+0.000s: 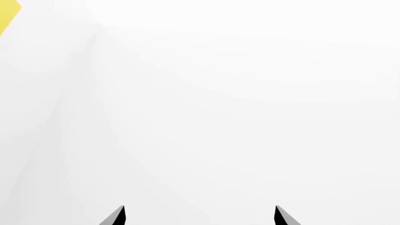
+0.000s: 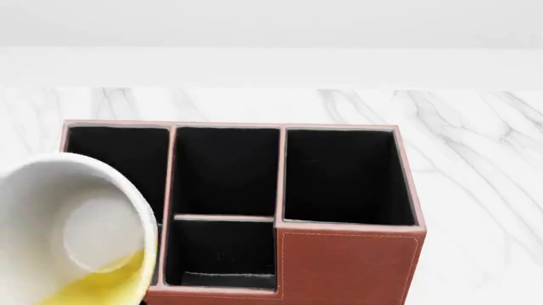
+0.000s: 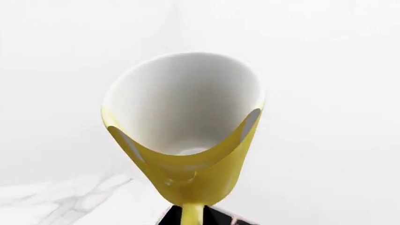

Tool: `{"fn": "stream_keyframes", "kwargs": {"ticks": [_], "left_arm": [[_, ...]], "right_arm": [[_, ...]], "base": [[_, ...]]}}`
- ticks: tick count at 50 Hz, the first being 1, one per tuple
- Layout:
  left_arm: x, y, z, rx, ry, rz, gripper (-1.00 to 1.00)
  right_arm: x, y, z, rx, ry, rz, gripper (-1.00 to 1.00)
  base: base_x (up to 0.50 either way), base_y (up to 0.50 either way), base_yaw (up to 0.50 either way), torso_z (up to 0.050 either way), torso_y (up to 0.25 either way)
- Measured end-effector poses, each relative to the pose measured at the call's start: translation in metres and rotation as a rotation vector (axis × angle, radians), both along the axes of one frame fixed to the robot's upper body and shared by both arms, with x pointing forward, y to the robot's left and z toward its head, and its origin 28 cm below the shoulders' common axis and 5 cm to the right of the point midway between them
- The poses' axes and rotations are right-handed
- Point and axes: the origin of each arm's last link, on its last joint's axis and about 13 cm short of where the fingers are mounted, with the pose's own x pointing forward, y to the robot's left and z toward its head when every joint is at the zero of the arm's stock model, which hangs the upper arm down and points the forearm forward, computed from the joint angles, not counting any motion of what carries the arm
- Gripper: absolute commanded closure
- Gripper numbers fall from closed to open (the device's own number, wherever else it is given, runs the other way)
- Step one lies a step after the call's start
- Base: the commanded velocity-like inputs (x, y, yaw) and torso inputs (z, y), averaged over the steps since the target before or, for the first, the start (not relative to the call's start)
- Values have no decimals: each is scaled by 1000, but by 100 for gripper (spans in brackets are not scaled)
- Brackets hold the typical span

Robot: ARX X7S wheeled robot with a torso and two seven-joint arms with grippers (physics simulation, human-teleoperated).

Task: Pick up the yellow and white mug and place it to the right of the caddy.

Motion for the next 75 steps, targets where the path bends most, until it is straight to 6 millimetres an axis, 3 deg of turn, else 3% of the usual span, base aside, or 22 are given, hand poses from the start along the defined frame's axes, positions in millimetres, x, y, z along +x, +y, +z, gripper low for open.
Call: {"fn": "stream_keyframes", "kwargs": {"ticks": [18,39,61,75], "left_arm": [[0,-1,0,-1,1,-3,-100],[1,-1,-1,0,5,-11,-100],[2,-3,-1,1,10,-20,-100],[2,-4,-2,1,12,-24,-100]], "right_arm": [[15,-42,18,25,-81,-197,100],[15,-80,31,82,-67,-473,100],[15,-99,28,136,4,-676,100],[28,-117,6,153,110,-797,100]], "base": [[0,0,0,0,1],[0,0,0,0,0],[0,0,0,0,0],[0,0,0,0,1]]}}
